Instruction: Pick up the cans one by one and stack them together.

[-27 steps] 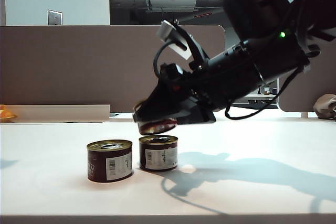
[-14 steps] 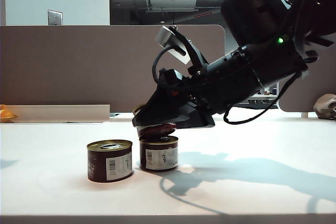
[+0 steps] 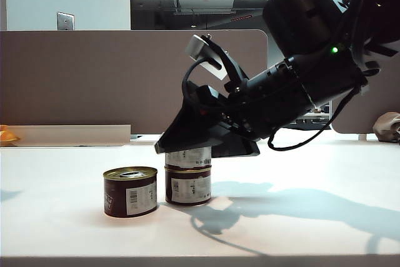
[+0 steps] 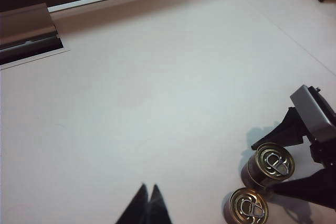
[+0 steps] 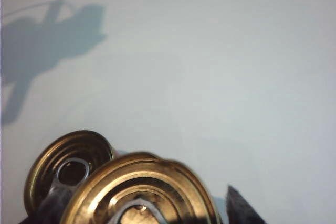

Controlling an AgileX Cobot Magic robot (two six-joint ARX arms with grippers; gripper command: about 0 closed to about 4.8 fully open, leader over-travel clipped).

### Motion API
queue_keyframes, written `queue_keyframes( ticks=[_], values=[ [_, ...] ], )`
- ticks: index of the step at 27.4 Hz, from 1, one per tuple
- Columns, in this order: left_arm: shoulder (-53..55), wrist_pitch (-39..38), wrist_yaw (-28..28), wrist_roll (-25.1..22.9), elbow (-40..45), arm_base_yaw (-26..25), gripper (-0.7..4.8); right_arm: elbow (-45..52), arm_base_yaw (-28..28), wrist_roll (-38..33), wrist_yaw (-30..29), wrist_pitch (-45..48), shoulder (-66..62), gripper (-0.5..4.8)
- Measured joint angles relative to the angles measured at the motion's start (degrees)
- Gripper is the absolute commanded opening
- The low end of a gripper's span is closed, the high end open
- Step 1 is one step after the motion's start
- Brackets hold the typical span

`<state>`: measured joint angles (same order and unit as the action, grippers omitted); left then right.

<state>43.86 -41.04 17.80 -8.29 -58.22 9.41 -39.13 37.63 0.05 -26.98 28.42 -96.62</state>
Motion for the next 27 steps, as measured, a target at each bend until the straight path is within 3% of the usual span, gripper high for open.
queue_keyframes(
  ticks=[11,17,19,20,21,22,23,27],
  values=[
    [-0.79,-0.02,0.00,0.00,0.00,0.00,-0.06,-0.02,0.00,-0.02,0.42,-1.49,4.22,4.32],
    [-0.26,-1.79,0.04,0.00,0.81,0.00,-0.02,0.00,0.02,-0.02,0.28,-11.61,12.92,4.15],
    [0.37,-2.21,0.50,0.00,1.84,0.00,0.43,0.00,0.04,-0.20,0.28,-12.96,16.57,2.88],
    [1.03,-2.47,1.09,0.00,2.12,0.02,0.71,0.00,0.02,-0.83,0.31,-13.66,18.91,1.92],
    [2.12,-2.73,1.99,0.09,2.38,0.20,1.01,-0.02,0.02,-1.18,0.22,-14.12,20.79,-0.18],
    [4.55,-2.38,2.40,0.26,3.04,2.21,1.05,-0.02,0.02,-1.73,0.22,-16.22,25.20,0.02],
    [5.92,-2.51,2.38,0.26,3.19,3.43,1.26,-0.02,0.00,-1.81,0.22,-17.81,27.34,-0.01],
    [15.02,-1.75,0.00,-0.02,3.39,9.90,1.27,-0.04,0.00,-1.99,0.55,-26.73,39.15,-0.01]
  ],
)
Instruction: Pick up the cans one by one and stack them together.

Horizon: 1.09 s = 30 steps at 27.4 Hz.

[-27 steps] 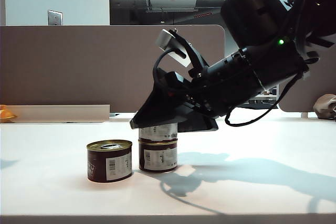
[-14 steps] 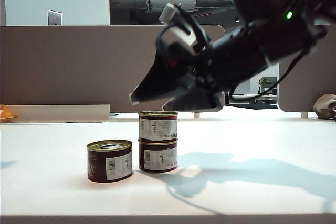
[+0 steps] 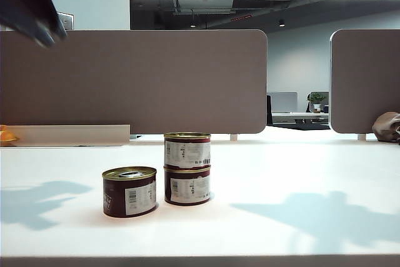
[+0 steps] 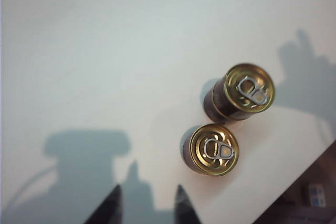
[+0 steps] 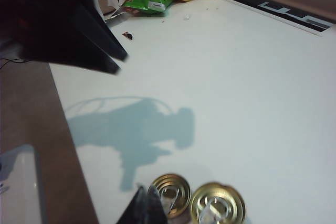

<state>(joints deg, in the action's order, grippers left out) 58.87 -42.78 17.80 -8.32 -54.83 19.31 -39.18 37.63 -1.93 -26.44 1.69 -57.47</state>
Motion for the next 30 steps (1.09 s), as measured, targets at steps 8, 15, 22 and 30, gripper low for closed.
queue_keyframes(
  ticks=[8,15,22,30],
  values=[
    [16.02,1.01,-6.32,-0.66,0.00,8.85,1.92,0.07,0.04,-0.04,4.79,-20.72,20.44,-0.01],
    [17.70,2.36,-2.10,0.87,-0.22,9.55,3.02,0.02,0.09,-2.56,10.80,-34.21,34.21,-0.01],
    [20.63,3.39,-0.13,2.19,-0.48,11.72,3.75,0.07,0.07,-6.45,12.90,-39.30,39.60,-0.01],
    [25.55,6.21,-1.49,2.84,-0.63,14.73,3.75,0.04,0.04,-7.78,12.96,-40.33,43.45,-0.01]
  ],
)
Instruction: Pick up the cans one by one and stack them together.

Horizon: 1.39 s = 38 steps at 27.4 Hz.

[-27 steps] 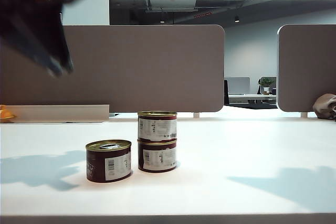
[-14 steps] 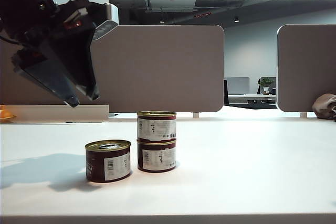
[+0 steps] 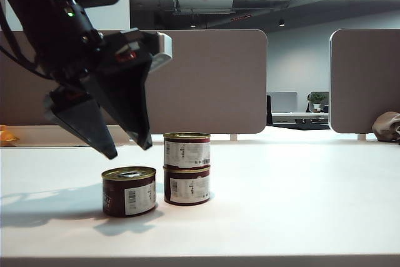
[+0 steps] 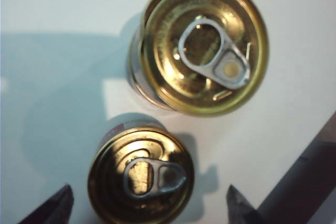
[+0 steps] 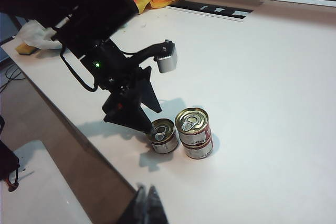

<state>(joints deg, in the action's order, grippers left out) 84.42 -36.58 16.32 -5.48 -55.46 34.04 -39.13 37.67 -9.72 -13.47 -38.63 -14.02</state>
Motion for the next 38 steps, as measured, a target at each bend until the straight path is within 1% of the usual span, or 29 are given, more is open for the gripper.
queue_keyframes(
  ticks=[3,10,19,24,25,26,27,28,38],
  values=[
    [2.21,0.26,-1.03,0.00,0.00,-0.11,3.75,0.00,0.00,-0.44,-0.02,-0.94,0.90,-0.01],
    [4.85,2.97,-1.09,0.00,-0.35,-0.04,3.75,0.00,-0.02,-0.55,-0.07,-1.38,1.14,-0.01],
    [5.79,2.80,-0.92,0.00,-0.68,0.74,3.73,0.02,-0.02,-0.57,1.33,-1.36,1.14,-0.01],
    [7.58,1.22,-0.94,0.00,-0.68,1.14,3.69,0.00,-0.02,-0.57,1.36,-1.36,1.14,-0.01],
    [7.78,0.94,-1.11,0.00,-0.68,1.11,3.55,0.00,-0.02,-0.57,1.33,-1.33,1.16,-0.01],
    [7.82,0.85,-1.16,0.00,-0.68,1.11,2.82,0.00,-0.02,-0.57,1.33,-1.33,1.18,-0.01],
    [7.82,0.81,-1.16,0.00,-0.68,1.14,2.53,0.00,-0.02,-0.57,1.36,-1.36,1.18,-0.01],
    [7.80,0.81,-1.14,0.00,-0.70,1.14,2.41,0.00,-0.02,-0.57,1.36,-1.33,1.18,-0.01],
    [7.87,1.95,-1.77,0.13,-0.92,1.14,2.41,0.00,-0.02,-0.81,1.36,-1.36,1.18,-0.01]
  ],
)
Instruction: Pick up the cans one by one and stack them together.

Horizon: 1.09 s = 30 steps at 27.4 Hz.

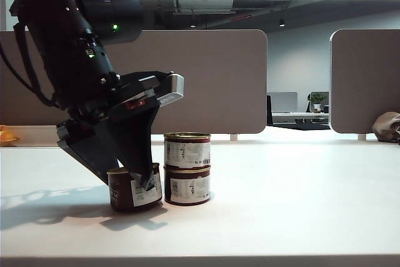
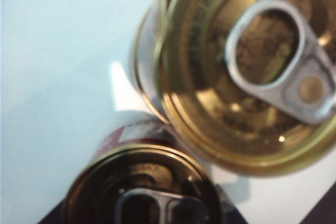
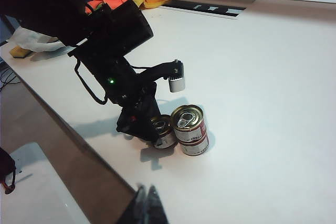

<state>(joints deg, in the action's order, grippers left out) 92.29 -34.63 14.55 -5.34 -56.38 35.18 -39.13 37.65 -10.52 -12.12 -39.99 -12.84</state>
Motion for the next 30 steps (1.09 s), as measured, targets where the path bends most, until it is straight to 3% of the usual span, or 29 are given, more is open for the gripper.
queue_keyframes(
  ticks=[13,21,30],
  values=[
    [-7.80,-2.62,-2.86,-0.11,0.20,-0.04,2.45,0.00,0.00,0.00,0.00,0.00,0.00,-0.01],
    [-10.10,-2.69,-2.86,2.23,-8.83,-0.02,2.45,0.00,0.00,0.00,-0.02,0.02,0.00,-0.01],
    [-8.87,-1.51,-1.05,3.10,-9.73,1.77,2.42,0.00,0.00,-0.02,0.00,0.02,0.00,-0.01]
  ],
)
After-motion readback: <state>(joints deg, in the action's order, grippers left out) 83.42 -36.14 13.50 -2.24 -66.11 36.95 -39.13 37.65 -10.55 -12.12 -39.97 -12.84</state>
